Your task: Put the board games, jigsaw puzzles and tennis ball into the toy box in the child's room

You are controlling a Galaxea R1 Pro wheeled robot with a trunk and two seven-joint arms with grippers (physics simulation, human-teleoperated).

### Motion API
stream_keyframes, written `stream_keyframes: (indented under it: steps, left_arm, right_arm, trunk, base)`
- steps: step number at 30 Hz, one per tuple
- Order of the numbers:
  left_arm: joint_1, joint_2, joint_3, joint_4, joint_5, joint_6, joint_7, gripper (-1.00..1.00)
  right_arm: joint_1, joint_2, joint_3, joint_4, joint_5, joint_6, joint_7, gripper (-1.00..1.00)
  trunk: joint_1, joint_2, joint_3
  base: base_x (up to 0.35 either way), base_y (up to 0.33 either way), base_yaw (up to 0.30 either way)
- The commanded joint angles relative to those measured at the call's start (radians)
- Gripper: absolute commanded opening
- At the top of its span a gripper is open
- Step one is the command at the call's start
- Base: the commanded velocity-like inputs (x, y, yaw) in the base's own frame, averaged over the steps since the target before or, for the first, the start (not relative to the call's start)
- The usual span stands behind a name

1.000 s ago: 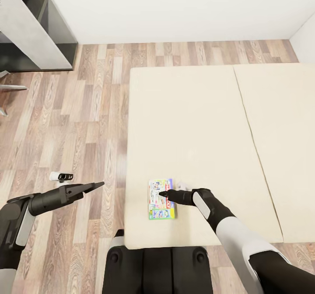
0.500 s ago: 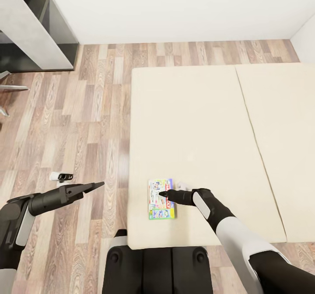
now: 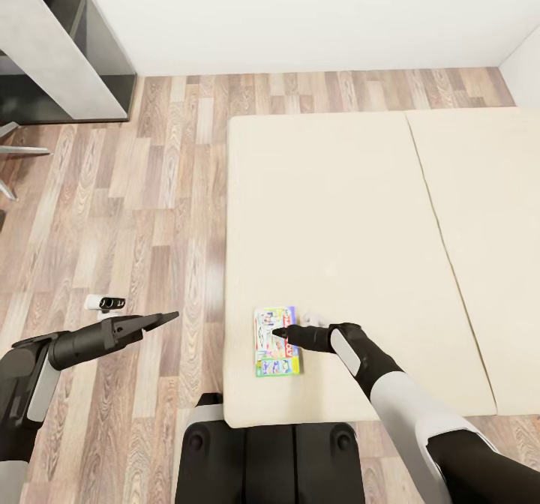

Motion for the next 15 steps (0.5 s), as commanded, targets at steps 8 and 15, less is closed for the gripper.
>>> stream_keyframes:
  steps: [8,15]
  left_arm:
    - [0.0,0.0,0.0,0.0,-0.001,0.011,-0.004,1.0]
    - [0.0,0.0,0.0,0.0,-0.001,0.011,-0.004,1.0]
  right_arm:
    - [0.0,0.0,0.003,-0.001,-0.002,0.002,0.0,1.0]
    - [0.0,0.0,0.003,-0.001,-0.002,0.002,0.0,1.0]
  trunk:
    - [0.001,-0.001,-0.001]
    - [0.001,-0.001,-0.001]
  base:
    - [0.0,0.027,0.0]
    - [0.0,0.005,0.0]
